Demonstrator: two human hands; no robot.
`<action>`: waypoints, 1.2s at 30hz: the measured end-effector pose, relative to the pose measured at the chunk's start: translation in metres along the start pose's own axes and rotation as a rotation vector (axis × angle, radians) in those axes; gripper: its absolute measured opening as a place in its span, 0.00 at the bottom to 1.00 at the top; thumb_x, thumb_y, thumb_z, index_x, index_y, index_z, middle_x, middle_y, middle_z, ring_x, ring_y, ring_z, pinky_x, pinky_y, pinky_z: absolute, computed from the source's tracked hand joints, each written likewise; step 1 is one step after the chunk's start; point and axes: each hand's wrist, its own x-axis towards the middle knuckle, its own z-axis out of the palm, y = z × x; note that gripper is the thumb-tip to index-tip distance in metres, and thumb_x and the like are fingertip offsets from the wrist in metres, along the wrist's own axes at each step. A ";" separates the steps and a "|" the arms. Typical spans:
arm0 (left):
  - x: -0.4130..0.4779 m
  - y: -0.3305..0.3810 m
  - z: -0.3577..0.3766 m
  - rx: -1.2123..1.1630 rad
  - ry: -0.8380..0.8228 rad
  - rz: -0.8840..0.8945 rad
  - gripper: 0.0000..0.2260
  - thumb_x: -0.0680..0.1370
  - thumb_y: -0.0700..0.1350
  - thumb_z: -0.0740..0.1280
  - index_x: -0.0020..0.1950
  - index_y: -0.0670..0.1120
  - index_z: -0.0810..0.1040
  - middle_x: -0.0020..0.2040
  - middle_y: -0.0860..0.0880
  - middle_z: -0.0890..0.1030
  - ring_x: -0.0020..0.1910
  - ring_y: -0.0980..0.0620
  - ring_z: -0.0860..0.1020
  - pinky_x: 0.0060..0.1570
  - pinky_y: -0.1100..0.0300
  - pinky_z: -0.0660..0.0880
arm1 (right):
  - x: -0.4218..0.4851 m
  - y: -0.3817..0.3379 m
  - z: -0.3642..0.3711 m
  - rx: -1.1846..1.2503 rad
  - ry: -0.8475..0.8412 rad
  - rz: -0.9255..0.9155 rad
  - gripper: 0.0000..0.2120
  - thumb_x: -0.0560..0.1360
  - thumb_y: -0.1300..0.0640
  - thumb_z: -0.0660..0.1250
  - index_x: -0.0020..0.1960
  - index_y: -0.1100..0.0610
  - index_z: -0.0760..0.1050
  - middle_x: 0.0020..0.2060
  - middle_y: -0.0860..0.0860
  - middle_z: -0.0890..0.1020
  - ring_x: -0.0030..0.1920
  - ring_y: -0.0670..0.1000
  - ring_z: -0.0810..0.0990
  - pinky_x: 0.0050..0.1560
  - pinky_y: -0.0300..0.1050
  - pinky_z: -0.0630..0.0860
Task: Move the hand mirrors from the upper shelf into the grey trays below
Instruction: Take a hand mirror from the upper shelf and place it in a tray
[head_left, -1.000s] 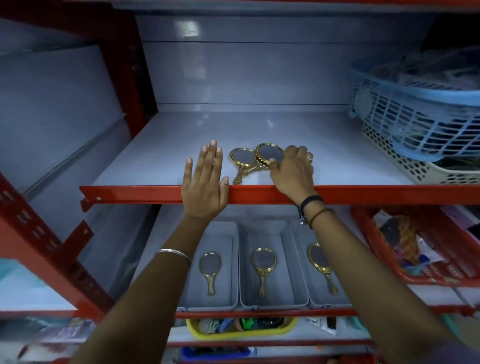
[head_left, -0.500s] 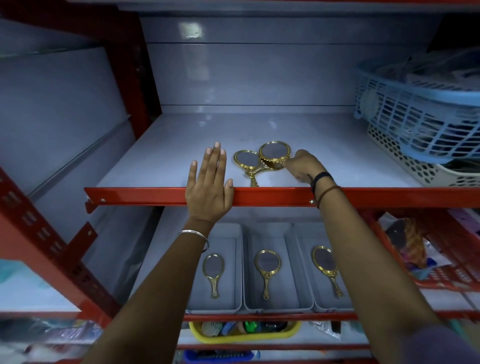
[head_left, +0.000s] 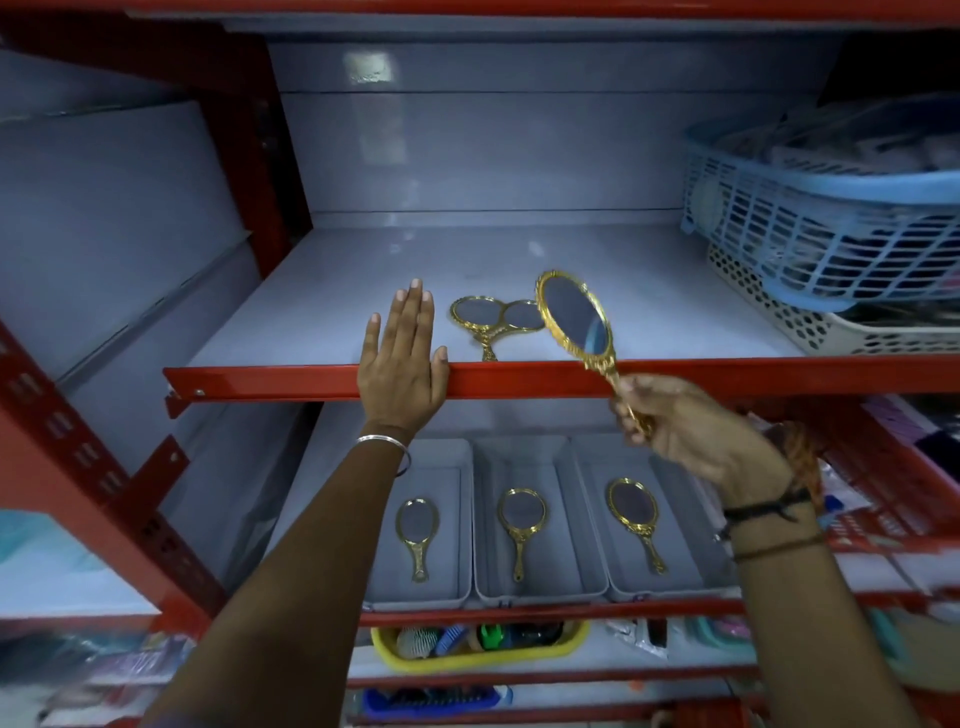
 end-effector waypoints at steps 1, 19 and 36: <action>-0.001 0.001 0.000 -0.006 0.003 0.005 0.27 0.77 0.50 0.50 0.74 0.41 0.61 0.75 0.43 0.66 0.74 0.49 0.60 0.76 0.59 0.41 | -0.011 0.015 -0.009 -0.003 -0.026 0.035 0.09 0.77 0.63 0.59 0.39 0.58 0.72 0.31 0.50 0.71 0.25 0.42 0.71 0.24 0.30 0.70; -0.003 0.003 0.012 0.011 0.097 -0.022 0.26 0.78 0.51 0.47 0.75 0.42 0.61 0.75 0.44 0.64 0.75 0.48 0.61 0.75 0.62 0.42 | 0.027 0.195 -0.091 -0.330 0.604 0.576 0.10 0.77 0.56 0.63 0.42 0.63 0.69 0.28 0.56 0.73 0.27 0.50 0.68 0.27 0.35 0.69; -0.004 0.003 0.018 0.008 0.173 -0.013 0.26 0.79 0.51 0.47 0.74 0.42 0.62 0.74 0.43 0.67 0.74 0.47 0.63 0.75 0.59 0.51 | 0.039 0.222 -0.086 -0.738 0.713 0.550 0.15 0.71 0.55 0.64 0.49 0.66 0.79 0.49 0.65 0.83 0.50 0.63 0.82 0.44 0.49 0.76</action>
